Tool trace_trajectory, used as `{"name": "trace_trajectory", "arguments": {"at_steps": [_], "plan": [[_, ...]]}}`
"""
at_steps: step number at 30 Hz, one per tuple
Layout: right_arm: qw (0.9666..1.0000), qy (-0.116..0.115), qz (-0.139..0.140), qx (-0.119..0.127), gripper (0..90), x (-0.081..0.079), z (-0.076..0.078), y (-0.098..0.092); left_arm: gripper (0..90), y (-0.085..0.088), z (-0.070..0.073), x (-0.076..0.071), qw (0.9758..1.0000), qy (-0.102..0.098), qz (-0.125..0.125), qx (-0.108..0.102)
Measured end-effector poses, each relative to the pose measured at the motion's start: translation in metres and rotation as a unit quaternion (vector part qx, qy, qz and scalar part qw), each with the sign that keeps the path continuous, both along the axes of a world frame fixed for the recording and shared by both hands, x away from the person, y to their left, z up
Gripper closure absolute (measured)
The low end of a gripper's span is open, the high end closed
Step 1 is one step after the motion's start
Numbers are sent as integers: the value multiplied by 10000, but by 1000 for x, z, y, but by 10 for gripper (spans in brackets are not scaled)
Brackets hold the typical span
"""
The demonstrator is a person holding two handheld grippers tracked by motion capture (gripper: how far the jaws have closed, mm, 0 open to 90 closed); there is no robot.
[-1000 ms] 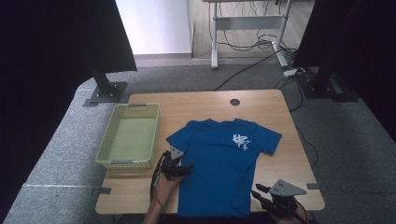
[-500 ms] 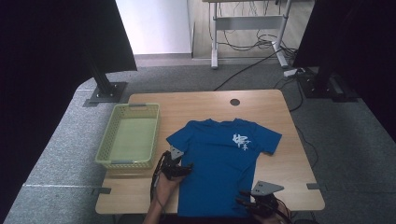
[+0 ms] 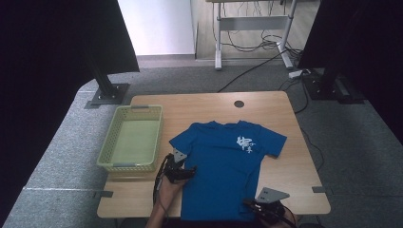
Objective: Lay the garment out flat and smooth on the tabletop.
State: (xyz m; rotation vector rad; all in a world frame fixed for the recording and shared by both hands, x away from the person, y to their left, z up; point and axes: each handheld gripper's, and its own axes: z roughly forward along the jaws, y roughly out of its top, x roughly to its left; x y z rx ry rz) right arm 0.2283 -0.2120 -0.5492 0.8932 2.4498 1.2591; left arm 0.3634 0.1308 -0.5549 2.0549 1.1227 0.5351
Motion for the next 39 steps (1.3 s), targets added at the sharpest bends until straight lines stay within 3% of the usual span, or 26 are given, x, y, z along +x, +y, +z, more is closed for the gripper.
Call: {"name": "trace_trajectory", "arguments": {"at_steps": [4, 9, 16, 20, 23, 25, 28, 30, 33, 35, 39], "plan": [[9997, -8, -237, 88, 871, -8, 11, -26, 288, 0, 0, 0, 10000, 1, -10, 1], [9988, 10, -487, 2, 871, -23, 19, -56, 288, 0, 0, 0, 10000, 3, -11, 4], [9951, 384, -836, -375, 871, -36, 7, -86, 288, 0, 0, 0, 10000, 5, -12, 12], [9944, 368, -907, -391, 860, -34, 9, -88, 287, 1, 0, 0, 10000, 9, -40, 18], [9952, 207, -909, -308, 738, -28, 14, -81, 301, -1, 3, -1, 9999, 67, -81, 108], [9954, 107, -925, -221, 668, -19, 15, -75, 313, -4, 8, -5, 9996, -114, -167, 207], [9951, 64, -982, -83, 548, 0, 12, -67, 302, -9, 12, -9, 9991, -149, -395, 33], [9957, 136, -914, -51, 475, 16, 8, -60, 293, -13, 10, -9, 9987, -119, -484, 97], [9959, 189, -871, -130, 386, 36, -1, -52, 280, -15, 3, -9, 9986, 59, -504, 178], [9956, 210, -873, -262, 351, 45, -7, -49, 269, -13, 2, -10, 9989, 64, -453, 129], [9948, 173, -921, -396, 339, 42, -9, -51, 259, -11, 5, -12, 9989, 131, -401, 202]]}}
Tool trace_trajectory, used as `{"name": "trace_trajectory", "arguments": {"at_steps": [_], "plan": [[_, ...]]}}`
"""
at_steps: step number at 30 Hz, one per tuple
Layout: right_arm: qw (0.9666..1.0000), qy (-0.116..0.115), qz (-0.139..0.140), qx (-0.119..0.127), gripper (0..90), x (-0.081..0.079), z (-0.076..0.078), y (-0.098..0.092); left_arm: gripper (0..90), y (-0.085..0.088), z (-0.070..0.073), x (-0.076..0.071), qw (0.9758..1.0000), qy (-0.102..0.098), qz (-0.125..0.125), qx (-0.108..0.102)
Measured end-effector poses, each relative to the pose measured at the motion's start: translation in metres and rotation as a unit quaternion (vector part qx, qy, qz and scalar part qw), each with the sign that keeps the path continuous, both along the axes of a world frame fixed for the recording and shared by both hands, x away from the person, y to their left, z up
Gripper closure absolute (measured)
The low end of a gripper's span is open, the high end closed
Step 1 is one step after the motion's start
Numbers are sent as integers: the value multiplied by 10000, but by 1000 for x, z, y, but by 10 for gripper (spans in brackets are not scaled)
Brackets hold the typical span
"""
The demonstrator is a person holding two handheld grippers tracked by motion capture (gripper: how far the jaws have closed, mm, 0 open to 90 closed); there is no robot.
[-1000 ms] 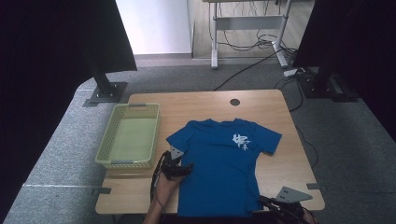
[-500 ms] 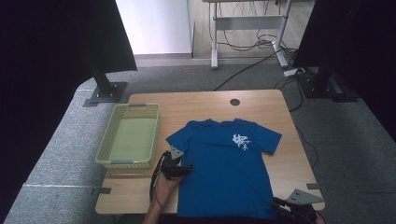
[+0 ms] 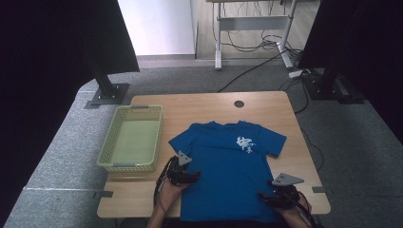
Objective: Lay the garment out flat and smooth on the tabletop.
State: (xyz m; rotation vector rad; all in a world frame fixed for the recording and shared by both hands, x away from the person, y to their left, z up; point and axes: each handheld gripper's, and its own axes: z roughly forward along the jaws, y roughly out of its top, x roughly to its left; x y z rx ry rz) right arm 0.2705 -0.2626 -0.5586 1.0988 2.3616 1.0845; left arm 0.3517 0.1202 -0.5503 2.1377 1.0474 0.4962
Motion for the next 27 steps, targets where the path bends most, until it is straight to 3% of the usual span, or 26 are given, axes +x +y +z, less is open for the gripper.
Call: {"name": "trace_trajectory", "arguments": {"at_steps": [4, 6, 11, 16, 20, 22, 24, 27], "plan": [[10000, 1, -84, -30, 306, -3, 2, -4, 263, -2, 7, 2, 9998, -105, -42, -153], [9999, -52, -153, 16, 279, 4, 4, -3, 258, -7, 9, 5, 9998, -94, -105, -118], [9993, -323, -172, -27, 217, 34, 9, 12, 253, -15, -1, 14, 9999, 35, -111, -47], [9997, -89, -219, -60, 186, 60, -3, 17, 228, -10, -2, 11, 10000, 12, -6, -62], [9991, -53, -408, -82, 197, 58, -2, 6, 232, -9, 0, 10, 10000, 4, -9, -19], [9987, -35, -493, -120, 205, 58, 0, 4, 237, -9, 4, 12, 9997, -88, -98, -209], [9985, -167, -515, -44, 198, 61, 3, 5, 233, -10, 8, 16, 9992, -38, -108, -383], [9985, -276, -477, 6, 185, 71, 8, 11, 221, -15, 6, 22, 9997, 4, -77, -216]]}}
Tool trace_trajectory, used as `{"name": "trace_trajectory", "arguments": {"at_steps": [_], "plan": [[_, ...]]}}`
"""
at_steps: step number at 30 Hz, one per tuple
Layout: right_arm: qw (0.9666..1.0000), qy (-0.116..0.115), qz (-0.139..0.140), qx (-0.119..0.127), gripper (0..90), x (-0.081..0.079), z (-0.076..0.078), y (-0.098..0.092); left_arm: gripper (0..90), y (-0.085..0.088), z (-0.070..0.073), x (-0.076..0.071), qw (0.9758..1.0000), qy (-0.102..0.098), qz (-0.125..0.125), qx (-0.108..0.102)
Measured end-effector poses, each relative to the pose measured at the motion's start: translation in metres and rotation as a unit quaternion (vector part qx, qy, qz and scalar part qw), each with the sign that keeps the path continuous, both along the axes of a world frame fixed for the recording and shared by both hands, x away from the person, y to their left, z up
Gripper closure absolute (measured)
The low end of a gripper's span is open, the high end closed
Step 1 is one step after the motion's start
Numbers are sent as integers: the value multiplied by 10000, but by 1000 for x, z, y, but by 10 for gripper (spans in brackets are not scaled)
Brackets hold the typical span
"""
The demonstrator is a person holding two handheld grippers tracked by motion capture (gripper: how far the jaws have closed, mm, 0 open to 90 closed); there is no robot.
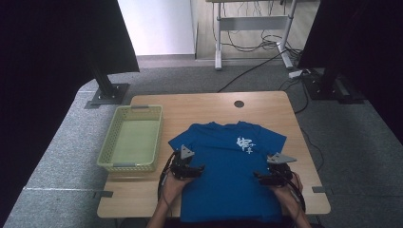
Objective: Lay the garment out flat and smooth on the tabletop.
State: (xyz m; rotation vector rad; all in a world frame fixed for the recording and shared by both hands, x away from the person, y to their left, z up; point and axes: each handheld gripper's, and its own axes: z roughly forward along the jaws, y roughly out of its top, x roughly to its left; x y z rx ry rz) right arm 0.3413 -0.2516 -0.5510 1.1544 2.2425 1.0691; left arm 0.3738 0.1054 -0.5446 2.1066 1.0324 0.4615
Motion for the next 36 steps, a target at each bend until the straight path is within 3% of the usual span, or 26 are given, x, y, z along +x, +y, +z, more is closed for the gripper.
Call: {"name": "trace_trajectory", "arguments": {"at_steps": [2, 3, 5, 6, 18, 32, 36], "plan": [[10000, 56, 22, -56, 178, 9, -1, 4, 216, -2, -7, 5, 9999, 92, 67, 119], [9999, 123, 14, -92, 176, 14, -3, 5, 207, -2, -9, 5, 9999, -30, 70, 127], [9997, 204, -10, -159, 156, 21, -8, 6, 209, -2, -10, 7, 9999, -67, 112, 83], [9997, 216, -46, -57, 164, 24, -10, 5, 210, -2, -10, 8, 9999, -62, 107, 89], [9998, 201, -35, -79, 164, 54, -9, -4, 206, -3, -9, 31, 9997, -52, 220, 82], [9998, 201, -26, -11, 191, 60, -9, -13, 212, 1, -10, 43, 9994, -93, 342, 42], [9997, 104, -47, 201, 158, 62, -8, -18, 206, 0, -10, 42, 9994, -65, 355, 0]]}}
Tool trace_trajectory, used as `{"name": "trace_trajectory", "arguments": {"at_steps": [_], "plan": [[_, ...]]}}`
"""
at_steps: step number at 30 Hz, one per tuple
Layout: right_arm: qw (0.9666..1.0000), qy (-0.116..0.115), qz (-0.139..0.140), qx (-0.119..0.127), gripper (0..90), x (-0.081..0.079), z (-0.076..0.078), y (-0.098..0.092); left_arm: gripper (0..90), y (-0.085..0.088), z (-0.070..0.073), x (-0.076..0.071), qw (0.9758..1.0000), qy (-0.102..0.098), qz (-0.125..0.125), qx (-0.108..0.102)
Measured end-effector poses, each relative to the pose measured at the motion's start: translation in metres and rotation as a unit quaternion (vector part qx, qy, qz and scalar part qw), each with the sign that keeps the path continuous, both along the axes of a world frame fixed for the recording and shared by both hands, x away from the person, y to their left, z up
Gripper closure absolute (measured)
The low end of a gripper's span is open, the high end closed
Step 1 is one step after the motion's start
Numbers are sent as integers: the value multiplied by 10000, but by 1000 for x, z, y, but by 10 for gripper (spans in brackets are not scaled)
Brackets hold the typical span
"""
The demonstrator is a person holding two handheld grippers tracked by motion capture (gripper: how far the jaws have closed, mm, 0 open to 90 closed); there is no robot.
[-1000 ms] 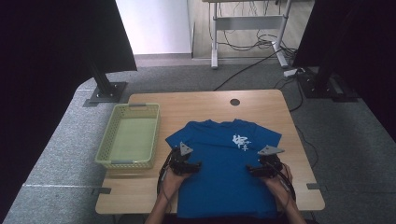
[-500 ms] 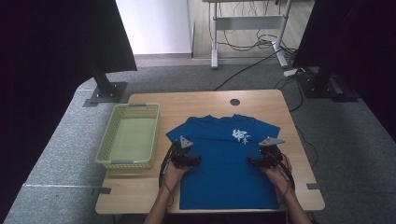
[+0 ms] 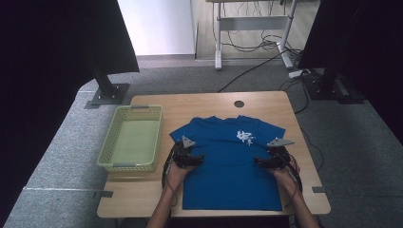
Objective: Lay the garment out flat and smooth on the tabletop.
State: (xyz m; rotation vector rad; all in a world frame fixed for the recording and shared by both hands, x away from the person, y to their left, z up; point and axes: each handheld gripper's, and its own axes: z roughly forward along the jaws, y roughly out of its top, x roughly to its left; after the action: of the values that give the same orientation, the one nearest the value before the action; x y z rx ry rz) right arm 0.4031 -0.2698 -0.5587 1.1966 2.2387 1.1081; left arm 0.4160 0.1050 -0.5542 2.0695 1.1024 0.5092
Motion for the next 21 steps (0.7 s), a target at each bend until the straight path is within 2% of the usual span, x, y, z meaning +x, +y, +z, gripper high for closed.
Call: {"name": "trace_trajectory", "arguments": {"at_steps": [2, 5, 7, 10, 12, 15, 16, 21], "plan": [[10000, -20, -30, 87, 152, -2, 0, -3, 201, 1, 2, -2, 10000, 41, 31, -50], [10000, -5, -40, 9, 150, -8, 1, -6, 193, 2, 4, -9, 9999, 80, -41, -117], [10000, -33, 12, -32, 150, -15, 2, -6, 189, 1, 5, -16, 9999, 49, -117, -9], [9999, -72, 129, -56, 150, -25, 5, -2, 188, 2, 5, -28, 9997, 30, -218, 47], [9997, -39, 216, -69, 150, -32, 4, 1, 188, 3, 2, -34, 9994, 54, -273, 191], [9989, 111, 367, -254, 143, -40, -1, 7, 183, 6, 0, -41, 9995, -5, -252, 165], [9988, 73, 362, -322, 149, -42, -2, 9, 183, 7, 0, -42, 9995, -11, -249, 173], [9990, 125, 330, -279, 148, -51, -2, 9, 177, 8, 0, -47, 9995, -15, -277, 164]]}}
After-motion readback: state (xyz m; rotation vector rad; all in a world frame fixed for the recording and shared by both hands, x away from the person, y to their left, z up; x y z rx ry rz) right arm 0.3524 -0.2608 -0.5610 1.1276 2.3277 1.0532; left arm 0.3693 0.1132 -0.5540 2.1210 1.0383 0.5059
